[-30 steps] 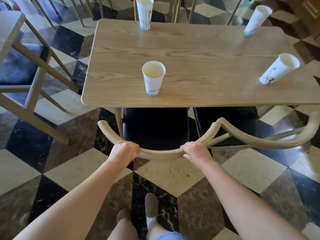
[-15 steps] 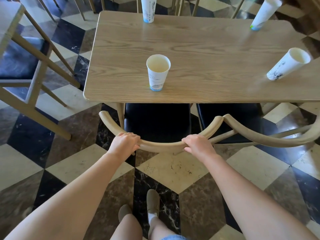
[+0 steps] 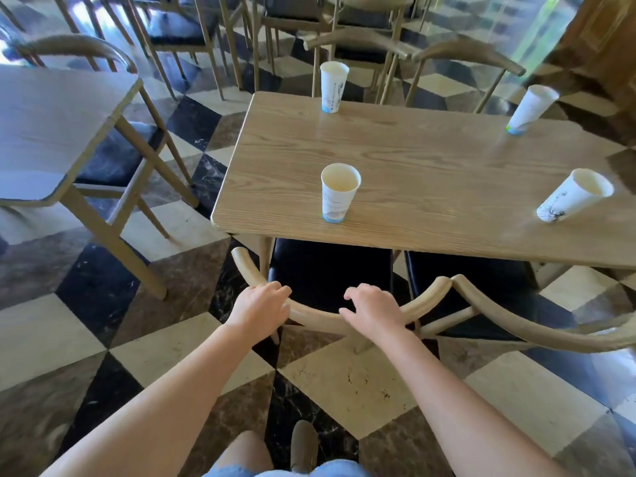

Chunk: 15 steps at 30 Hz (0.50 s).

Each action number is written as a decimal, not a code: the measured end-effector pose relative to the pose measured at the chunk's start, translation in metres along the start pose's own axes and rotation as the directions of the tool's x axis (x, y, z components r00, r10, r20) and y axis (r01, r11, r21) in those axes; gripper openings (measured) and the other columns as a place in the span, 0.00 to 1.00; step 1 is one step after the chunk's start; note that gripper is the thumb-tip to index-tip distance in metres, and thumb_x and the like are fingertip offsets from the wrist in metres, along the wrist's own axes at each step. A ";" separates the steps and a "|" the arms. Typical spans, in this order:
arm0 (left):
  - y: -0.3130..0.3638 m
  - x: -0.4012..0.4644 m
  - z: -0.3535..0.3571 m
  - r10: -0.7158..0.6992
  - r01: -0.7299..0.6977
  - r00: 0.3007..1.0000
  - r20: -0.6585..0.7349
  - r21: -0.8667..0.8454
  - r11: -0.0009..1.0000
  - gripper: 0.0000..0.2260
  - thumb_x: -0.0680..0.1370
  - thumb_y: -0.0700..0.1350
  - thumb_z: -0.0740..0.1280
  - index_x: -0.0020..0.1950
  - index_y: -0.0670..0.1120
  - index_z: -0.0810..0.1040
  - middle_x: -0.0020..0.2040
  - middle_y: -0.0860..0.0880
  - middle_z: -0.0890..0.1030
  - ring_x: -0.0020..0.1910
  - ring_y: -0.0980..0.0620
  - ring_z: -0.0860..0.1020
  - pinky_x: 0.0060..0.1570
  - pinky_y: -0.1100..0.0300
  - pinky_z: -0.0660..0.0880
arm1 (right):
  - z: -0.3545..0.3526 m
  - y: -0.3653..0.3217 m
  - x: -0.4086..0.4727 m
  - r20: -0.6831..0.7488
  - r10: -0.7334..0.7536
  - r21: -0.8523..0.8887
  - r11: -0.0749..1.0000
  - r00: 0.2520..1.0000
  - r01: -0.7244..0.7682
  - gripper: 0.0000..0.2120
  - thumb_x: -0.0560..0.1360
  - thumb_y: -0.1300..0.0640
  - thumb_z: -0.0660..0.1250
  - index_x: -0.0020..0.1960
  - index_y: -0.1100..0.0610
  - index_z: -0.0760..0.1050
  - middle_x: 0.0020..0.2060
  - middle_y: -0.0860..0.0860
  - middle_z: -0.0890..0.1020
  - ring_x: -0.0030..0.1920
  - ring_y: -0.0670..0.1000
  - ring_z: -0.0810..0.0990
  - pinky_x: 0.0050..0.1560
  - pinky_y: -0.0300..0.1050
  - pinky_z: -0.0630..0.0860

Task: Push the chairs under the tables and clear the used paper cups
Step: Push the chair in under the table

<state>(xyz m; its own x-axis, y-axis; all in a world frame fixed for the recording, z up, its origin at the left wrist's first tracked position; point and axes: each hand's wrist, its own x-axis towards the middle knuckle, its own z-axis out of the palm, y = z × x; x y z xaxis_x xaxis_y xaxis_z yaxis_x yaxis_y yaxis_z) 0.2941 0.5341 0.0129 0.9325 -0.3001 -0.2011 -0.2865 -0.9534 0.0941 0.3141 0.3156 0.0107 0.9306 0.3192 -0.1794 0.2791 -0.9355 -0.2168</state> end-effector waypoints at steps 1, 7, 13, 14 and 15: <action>-0.004 -0.003 -0.007 -0.030 0.029 0.999 -0.042 -0.020 0.999 0.09 0.77 0.47 0.64 0.55 0.47 0.76 0.53 0.47 0.79 0.51 0.48 0.77 0.49 0.51 0.78 | -0.005 -0.010 0.006 -0.022 -0.029 0.006 1.000 0.999 0.029 0.14 0.76 0.47 0.64 0.56 0.55 0.76 0.49 0.53 0.80 0.49 0.55 0.78 0.49 0.50 0.74; -0.047 -0.025 -0.040 -0.165 0.132 0.957 -0.237 -0.146 0.980 0.09 0.77 0.49 0.64 0.53 0.48 0.77 0.49 0.49 0.81 0.50 0.49 0.79 0.50 0.53 0.76 | -0.034 -0.070 0.048 -0.119 -0.164 -0.040 0.986 0.979 0.161 0.14 0.76 0.47 0.62 0.53 0.57 0.76 0.47 0.54 0.80 0.47 0.56 0.77 0.47 0.50 0.75; -0.116 -0.031 -0.063 -0.266 0.229 0.911 -0.316 -0.150 0.962 0.10 0.77 0.50 0.64 0.54 0.47 0.78 0.48 0.48 0.81 0.49 0.48 0.79 0.50 0.52 0.76 | -0.046 -0.132 0.101 -0.125 -0.218 -0.066 0.975 0.968 0.211 0.14 0.75 0.48 0.61 0.53 0.57 0.76 0.49 0.54 0.79 0.52 0.58 0.76 0.51 0.50 0.71; -0.130 -0.031 -0.066 -0.275 0.234 0.903 -0.331 -0.158 0.959 0.11 0.76 0.50 0.64 0.55 0.48 0.78 0.48 0.48 0.81 0.49 0.48 0.79 0.50 0.53 0.76 | -0.046 -0.142 0.111 -0.128 -0.221 -0.074 0.974 0.967 0.213 0.14 0.75 0.48 0.61 0.53 0.57 0.76 0.48 0.54 0.79 0.51 0.57 0.76 0.51 0.50 0.71; -0.143 -0.030 -0.067 -0.279 0.235 0.897 -0.344 -0.163 0.958 0.11 0.76 0.50 0.65 0.55 0.48 0.78 0.48 0.48 0.82 0.49 0.48 0.79 0.50 0.52 0.76 | -0.046 -0.153 0.121 -0.132 -0.226 -0.080 0.973 0.965 0.217 0.14 0.75 0.48 0.62 0.52 0.57 0.75 0.48 0.54 0.79 0.51 0.57 0.76 0.50 0.49 0.70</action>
<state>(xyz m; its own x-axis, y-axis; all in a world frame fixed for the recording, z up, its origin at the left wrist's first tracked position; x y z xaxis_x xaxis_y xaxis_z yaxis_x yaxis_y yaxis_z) 0.3221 0.6816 0.0710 0.9916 0.0069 0.1289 -0.0195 -0.9792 0.2020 0.3950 0.4901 0.0660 0.8665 0.4992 0.0020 0.4920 -0.8532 -0.1729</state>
